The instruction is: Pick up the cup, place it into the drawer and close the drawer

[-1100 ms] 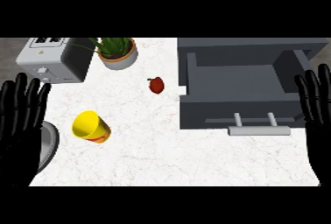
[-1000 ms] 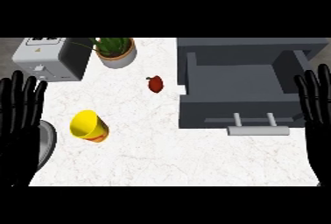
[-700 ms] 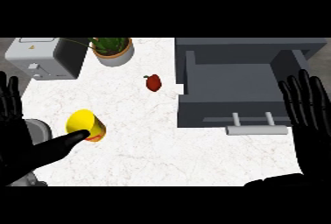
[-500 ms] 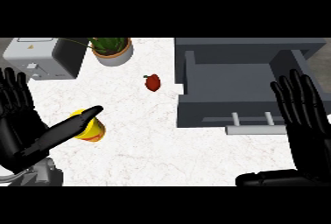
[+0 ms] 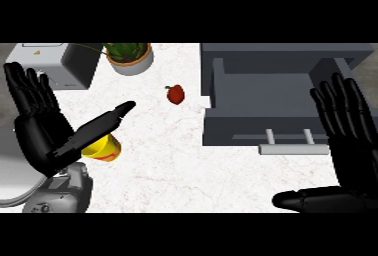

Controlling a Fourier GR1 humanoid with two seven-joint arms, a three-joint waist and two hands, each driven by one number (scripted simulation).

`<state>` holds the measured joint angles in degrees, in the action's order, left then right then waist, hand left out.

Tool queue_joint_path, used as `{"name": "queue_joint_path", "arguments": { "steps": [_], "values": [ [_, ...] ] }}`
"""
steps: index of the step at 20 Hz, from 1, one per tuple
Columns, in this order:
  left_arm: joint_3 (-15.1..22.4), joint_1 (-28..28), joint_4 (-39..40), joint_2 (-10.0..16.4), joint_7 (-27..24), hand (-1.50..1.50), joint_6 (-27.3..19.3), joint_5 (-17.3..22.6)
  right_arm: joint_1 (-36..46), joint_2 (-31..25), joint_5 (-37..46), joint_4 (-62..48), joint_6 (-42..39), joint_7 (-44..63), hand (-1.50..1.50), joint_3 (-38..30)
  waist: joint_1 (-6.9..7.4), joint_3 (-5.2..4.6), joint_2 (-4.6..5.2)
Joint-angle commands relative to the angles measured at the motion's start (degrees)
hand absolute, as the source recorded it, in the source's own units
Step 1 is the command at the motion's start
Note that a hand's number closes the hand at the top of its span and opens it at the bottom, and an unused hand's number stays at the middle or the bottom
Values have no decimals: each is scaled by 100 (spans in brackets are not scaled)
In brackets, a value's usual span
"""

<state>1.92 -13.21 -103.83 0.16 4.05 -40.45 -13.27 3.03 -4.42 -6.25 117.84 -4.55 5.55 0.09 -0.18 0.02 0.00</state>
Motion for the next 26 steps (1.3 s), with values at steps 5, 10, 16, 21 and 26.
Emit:
{"name": "queue_joint_path", "arguments": {
  "steps": [5, 10, 16, 21, 26],
  "values": [
    [-87, -268, 305, 18, 159, -150, -280, -104, 212, 172, 228, -224, 146, -32, -150, 115, 19, -2, -3],
    [-112, -66, 842, -14, -429, -150, -376, 296, 24, -19, -31, 34, -58, 17, -150, -158, 0, -2, 0],
    [47, 342, 536, -16, -400, -150, -531, 458, 37, 134, 172, -44, 32, -72, -150, 12, 12, -3, -2],
    [58, 551, 1180, -16, -1189, -150, -789, 1155, -57, -100, -162, -357, -341, -402, -150, -344, -1, -4, 3],
    [158, 1069, 1324, -16, -1644, -150, -891, 1521, 415, -6, -20, -137, 23, 249, -150, -233, 16, -5, 0]
  ]
}}
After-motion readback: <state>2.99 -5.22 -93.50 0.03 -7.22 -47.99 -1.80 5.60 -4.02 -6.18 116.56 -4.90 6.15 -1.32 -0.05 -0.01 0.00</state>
